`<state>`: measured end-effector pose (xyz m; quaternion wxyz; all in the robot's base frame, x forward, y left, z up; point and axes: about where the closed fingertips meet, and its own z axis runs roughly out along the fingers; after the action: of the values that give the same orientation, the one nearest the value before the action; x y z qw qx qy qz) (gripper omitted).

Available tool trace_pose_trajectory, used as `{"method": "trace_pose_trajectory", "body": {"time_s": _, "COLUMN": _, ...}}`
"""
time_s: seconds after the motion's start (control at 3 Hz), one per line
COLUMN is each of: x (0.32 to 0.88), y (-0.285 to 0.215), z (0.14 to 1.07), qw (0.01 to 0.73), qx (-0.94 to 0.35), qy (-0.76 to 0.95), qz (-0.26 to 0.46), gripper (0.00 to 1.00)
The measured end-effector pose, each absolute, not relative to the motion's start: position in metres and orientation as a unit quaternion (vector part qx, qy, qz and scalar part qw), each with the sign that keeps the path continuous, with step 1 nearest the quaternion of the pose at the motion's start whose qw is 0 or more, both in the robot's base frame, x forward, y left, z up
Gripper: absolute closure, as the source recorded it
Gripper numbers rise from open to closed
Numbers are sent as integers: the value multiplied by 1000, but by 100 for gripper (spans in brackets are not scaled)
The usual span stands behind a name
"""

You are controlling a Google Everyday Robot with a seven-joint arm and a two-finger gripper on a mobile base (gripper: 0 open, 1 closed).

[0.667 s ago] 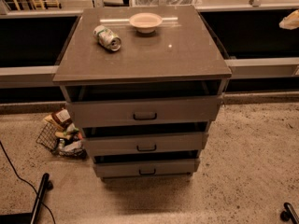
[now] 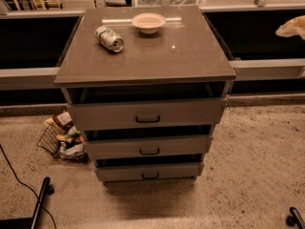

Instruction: Open bottom drawer

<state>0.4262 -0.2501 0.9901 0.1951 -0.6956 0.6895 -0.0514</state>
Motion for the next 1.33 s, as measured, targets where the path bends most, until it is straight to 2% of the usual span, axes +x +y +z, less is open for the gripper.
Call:
{"method": "trace_pose_trajectory", "body": {"time_s": 1.0, "x": 423, "y": -206, "z": 864, "qw": 164, "qx": -744, "qy": 648, "qz": 21, "gripper": 0}}
{"method": "trace_pose_trajectory", "body": {"time_s": 1.33, "x": 423, "y": -206, "z": 864, "qw": 164, "qx": -744, "qy": 648, "qz": 21, "gripper": 0}}
